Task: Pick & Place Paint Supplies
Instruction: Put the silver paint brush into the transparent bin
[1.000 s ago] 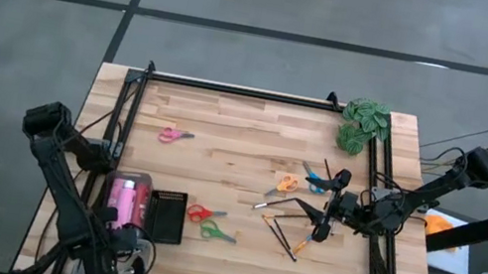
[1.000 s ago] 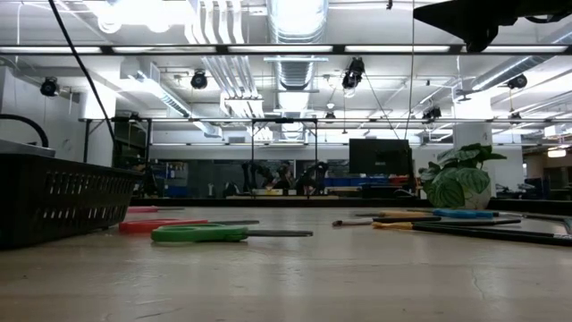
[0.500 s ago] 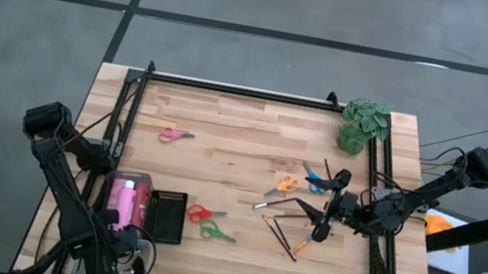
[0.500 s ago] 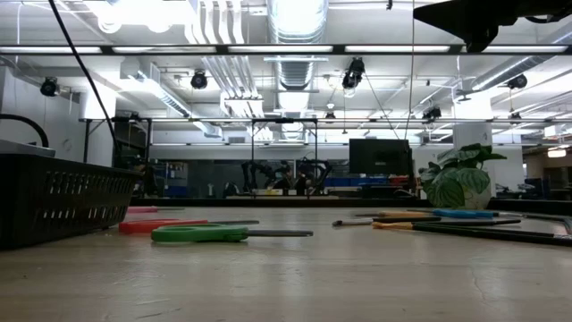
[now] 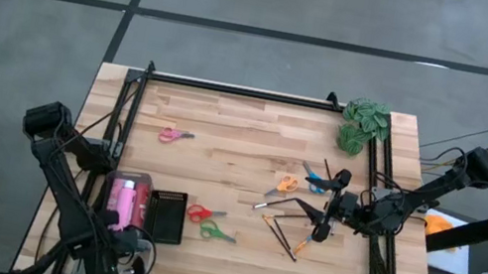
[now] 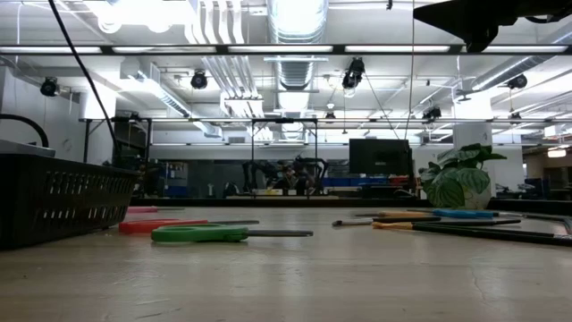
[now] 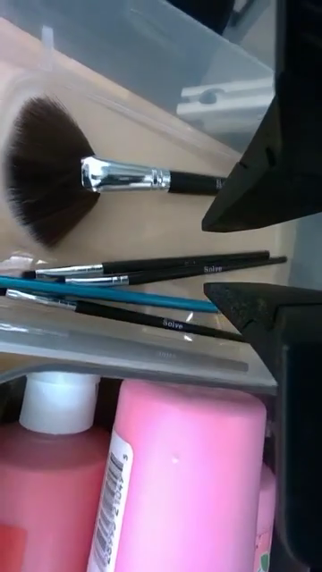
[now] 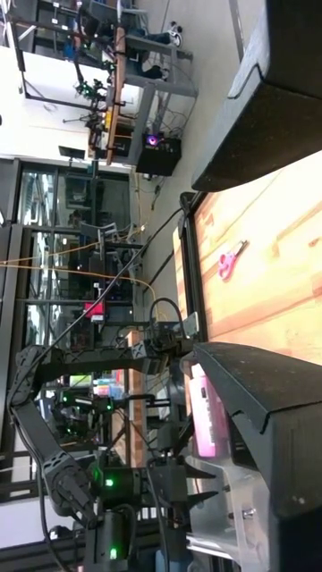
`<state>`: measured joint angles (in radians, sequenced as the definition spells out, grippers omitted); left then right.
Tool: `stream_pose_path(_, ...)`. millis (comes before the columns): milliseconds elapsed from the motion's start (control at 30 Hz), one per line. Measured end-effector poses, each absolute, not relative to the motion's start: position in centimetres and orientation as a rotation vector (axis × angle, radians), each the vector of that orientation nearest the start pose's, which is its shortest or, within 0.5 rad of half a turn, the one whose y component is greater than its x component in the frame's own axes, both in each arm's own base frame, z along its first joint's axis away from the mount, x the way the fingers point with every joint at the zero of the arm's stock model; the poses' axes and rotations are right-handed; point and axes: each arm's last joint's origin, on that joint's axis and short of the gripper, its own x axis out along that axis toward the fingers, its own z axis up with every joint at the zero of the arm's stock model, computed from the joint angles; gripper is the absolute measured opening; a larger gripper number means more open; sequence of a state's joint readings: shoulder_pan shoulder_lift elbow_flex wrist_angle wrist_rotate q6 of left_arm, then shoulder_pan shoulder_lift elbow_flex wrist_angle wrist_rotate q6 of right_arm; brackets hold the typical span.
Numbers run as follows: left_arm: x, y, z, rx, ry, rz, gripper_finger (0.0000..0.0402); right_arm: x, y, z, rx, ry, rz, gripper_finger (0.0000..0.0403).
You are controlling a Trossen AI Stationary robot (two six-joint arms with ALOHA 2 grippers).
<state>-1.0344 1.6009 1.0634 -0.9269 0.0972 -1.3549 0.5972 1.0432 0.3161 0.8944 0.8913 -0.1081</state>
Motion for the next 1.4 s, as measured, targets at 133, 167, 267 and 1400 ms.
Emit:
stream_pose_path(133,14.3,-24.5,21.1,-0.449,1.582,0.163,0.0104,17.4,9.1,22.8,0.008,-0.107,-0.299,0.0288)
stream_pose_path(167,14.4,-24.6,21.7,-0.462,1.565,0.159,0.0104,17.4,9.1,22.8,0.007,-0.107,-0.299,0.0288)
stream_pose_path(267,14.8,-24.6,23.4,-0.444,1.465,0.146,0.0104,17.4,9.1,22.8,0.008,-0.107,-0.299,0.0288)
stream_pose_path(1400,24.2,-20.3,30.8,0.254,0.515,0.104,0.0104,17.4,9.1,22.8,0.007,-0.107,-0.299,0.0288)
